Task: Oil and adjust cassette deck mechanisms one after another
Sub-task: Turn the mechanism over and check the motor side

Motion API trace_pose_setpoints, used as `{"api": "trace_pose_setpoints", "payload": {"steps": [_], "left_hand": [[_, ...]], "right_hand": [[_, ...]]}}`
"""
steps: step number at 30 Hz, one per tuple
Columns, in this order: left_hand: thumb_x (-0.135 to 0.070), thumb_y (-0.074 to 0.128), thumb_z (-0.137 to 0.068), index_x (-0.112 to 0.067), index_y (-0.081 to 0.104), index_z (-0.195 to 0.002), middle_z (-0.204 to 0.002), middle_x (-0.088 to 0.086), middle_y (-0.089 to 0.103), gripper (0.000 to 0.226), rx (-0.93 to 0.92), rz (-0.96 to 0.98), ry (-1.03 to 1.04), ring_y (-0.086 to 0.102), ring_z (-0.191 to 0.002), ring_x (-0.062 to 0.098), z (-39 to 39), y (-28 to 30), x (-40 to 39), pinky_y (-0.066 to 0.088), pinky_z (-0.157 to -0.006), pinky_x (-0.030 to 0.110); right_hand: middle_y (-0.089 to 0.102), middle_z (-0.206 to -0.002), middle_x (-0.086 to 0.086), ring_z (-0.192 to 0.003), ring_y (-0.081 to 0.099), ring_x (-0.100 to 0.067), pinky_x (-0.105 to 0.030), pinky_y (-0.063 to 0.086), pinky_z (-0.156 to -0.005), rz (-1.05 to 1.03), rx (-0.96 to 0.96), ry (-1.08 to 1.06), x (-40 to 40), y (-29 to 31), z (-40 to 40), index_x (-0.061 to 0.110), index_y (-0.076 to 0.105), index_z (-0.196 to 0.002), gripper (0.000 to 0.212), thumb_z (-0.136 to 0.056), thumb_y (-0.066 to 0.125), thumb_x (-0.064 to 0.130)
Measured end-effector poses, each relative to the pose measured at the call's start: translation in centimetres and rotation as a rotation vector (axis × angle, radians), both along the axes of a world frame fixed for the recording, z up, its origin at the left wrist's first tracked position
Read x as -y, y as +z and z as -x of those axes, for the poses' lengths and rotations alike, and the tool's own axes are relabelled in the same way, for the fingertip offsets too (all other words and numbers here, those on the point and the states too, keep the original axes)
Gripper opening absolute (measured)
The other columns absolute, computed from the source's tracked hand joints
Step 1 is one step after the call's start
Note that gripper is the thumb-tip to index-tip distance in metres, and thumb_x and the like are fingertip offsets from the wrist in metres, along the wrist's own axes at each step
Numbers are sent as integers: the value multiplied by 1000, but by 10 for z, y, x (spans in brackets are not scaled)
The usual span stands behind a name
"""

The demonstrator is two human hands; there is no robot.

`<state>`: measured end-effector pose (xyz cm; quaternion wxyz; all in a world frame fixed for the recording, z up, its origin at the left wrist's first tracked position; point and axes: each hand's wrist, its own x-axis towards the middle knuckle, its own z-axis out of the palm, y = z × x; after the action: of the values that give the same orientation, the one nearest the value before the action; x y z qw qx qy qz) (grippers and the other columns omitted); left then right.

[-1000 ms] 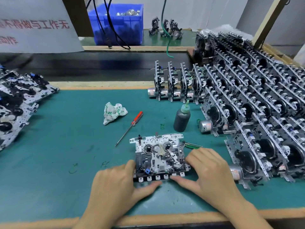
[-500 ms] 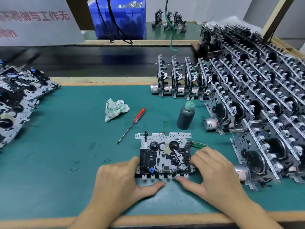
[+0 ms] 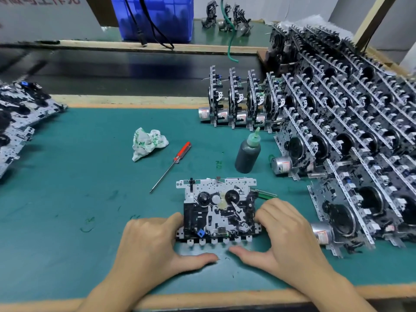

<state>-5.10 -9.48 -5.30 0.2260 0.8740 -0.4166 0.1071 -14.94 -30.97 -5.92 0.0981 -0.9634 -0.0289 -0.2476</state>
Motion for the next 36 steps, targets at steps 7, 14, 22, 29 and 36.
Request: {"api": "trace_pose_setpoints", "payload": {"steps": [7, 14, 22, 29, 36], "left_hand": [[-69, 58, -62, -27, 32, -59, -34, -7, 35, 50, 46, 40, -61, 37, -28, 14, 0, 4, 0, 34, -30, 20], [-66, 45, -83, -16, 46, -52, -33, -4, 34, 59, 95, 55, 10, 37, -27, 16, 0, -1, -2, 32, -29, 19], [-73, 38, -84, -15, 43, -49, -32, -3, 34, 69, 128, 65, -3, 37, -26, 18, 0, 0, -2, 29, -30, 19], [-74, 50, -73, -15, 39, -44, -32, -2, 29, 67, 159, 103, 132, 34, -26, 17, 9, 1, 6, 27, -33, 21], [-82, 46, -67, -12, 41, -45, -31, -3, 34, 74, 32, 65, 18, 39, -26, 17, -1, -1, 1, 34, -31, 20]], "right_hand": [[46, -63, 3, -61, 43, -17, -24, 34, -61, -20, -1, -2, 0, -1, 0, 11, 51, -62, 52, -75, 59, 60], [50, -65, 0, -64, 49, -21, -30, 42, -82, 8, -3, 14, 1, 0, 1, 8, 56, -65, 51, -80, 55, 57], [50, -66, 1, -66, 50, -22, -30, 38, -84, 17, -35, -2, 0, 1, 2, 8, 56, -66, 49, -75, 57, 56], [49, -66, 1, -66, 48, -21, -29, 39, -77, -23, -27, -2, -3, 1, 3, 8, 54, -66, 49, -76, 58, 56], [51, -65, 1, -63, 50, -21, -26, 37, -70, 4, -16, -25, -5, 0, 2, 9, 55, -64, 47, -77, 56, 54]]}}
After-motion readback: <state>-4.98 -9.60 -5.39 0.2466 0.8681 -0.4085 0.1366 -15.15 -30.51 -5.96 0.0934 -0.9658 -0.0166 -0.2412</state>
